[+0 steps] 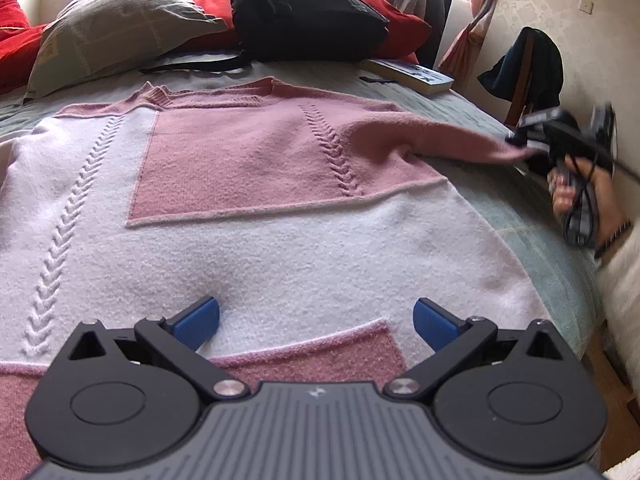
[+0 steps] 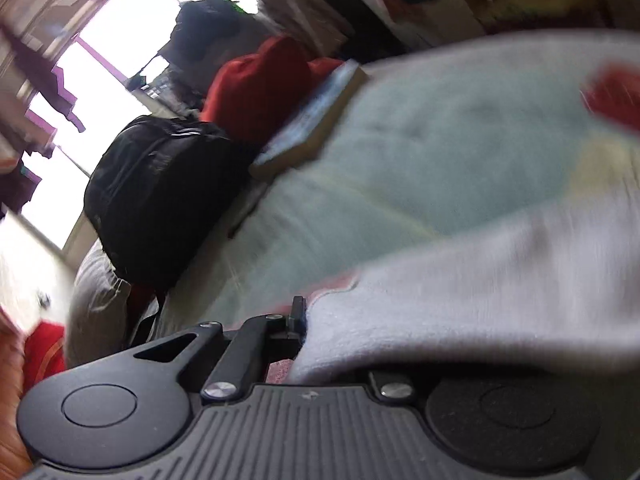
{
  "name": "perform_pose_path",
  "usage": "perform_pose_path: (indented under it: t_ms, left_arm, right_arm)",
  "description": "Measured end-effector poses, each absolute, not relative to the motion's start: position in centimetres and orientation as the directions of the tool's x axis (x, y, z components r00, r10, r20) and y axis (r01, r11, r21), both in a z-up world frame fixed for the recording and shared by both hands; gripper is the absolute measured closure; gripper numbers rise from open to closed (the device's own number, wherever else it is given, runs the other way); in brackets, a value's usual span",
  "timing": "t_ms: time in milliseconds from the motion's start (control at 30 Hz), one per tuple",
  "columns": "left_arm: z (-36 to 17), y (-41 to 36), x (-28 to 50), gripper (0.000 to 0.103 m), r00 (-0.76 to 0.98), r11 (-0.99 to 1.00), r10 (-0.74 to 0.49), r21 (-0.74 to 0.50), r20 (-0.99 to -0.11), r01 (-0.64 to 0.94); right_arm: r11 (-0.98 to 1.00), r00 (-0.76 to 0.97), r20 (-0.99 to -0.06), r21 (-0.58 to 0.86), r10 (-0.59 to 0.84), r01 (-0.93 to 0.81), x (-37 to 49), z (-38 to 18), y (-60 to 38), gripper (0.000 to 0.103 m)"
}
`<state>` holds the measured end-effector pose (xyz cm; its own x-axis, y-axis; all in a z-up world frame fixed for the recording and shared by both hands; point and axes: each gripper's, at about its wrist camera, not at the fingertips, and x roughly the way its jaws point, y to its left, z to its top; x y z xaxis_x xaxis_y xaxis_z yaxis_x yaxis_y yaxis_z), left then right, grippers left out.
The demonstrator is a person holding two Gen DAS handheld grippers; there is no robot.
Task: Fold clothes
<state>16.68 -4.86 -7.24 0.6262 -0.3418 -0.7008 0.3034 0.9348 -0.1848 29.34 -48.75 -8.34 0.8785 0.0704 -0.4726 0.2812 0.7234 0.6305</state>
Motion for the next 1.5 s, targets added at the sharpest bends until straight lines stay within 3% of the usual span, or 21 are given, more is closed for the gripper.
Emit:
perform_pose_path:
  t_ms: [233, 533, 733, 900, 1067, 1200, 1333, 1500]
  left_arm:
    - [-7.2, -4.6, 16.6, 0.001, 0.624, 0.933, -0.349, -0.197, -0.699, 0.301]
    - [-7.4, -4.4, 16.9, 0.001, 0.623, 0.932, -0.355, -0.208, -0.697, 0.298]
    - [-7.4, -4.3, 16.7, 0.001, 0.623, 0.929, -0.36, -0.206, -0.694, 0.307]
    - [-7.2, -4.2, 17.0, 0.001, 0.619, 0.929, -0.361, -0.212, -0.698, 0.303]
    - [-7.2, -4.5, 16.9, 0.001, 0.62, 0.932, -0.351, -0.198, -0.701, 0.304]
    - [-7.3, -4.8, 16.9, 0.001, 0.621, 0.935, -0.339, -0.182, -0.707, 0.303]
    - [-7.1, -4.9, 16.9, 0.001, 0.618, 0.938, -0.333, -0.182, -0.712, 0.295]
    - [-7.0, -4.8, 17.0, 0.001, 0.609, 0.938, -0.331, -0.183, -0.721, 0.293]
  right_arm:
    - [0.845, 0.838, -0.54, 0.48, 0.073, 0.236, 34.6, -7.2, -49.1, 0.095]
    - [0.908, 0.926, -0.361, 0.416, 0.107, 0.057, 34.2, -1.8, -48.4, 0.095]
    - [0.918, 0.858, -0.506, 0.377, 0.092, 0.124, 33.3, -6.2, -49.7, 0.094]
    - [0.868, 0.793, -0.596, 0.454, 0.128, 0.202, 30.4, -9.3, -52.1, 0.084]
    - [0.686, 0.83, -0.494, 0.699, 0.258, 0.203, 26.0, -9.6, -55.5, 0.033]
    - [0.553, 0.857, -0.422, 0.807, 0.297, 0.206, 25.0, -10.6, -57.4, 0.03]
    - [0.48, 0.889, -0.387, 0.845, 0.244, 0.236, 26.9, -11.1, -59.1, 0.022]
    - [0.365, 0.93, -0.325, 0.898, 0.169, 0.247, 29.1, -11.1, -61.4, 0.021]
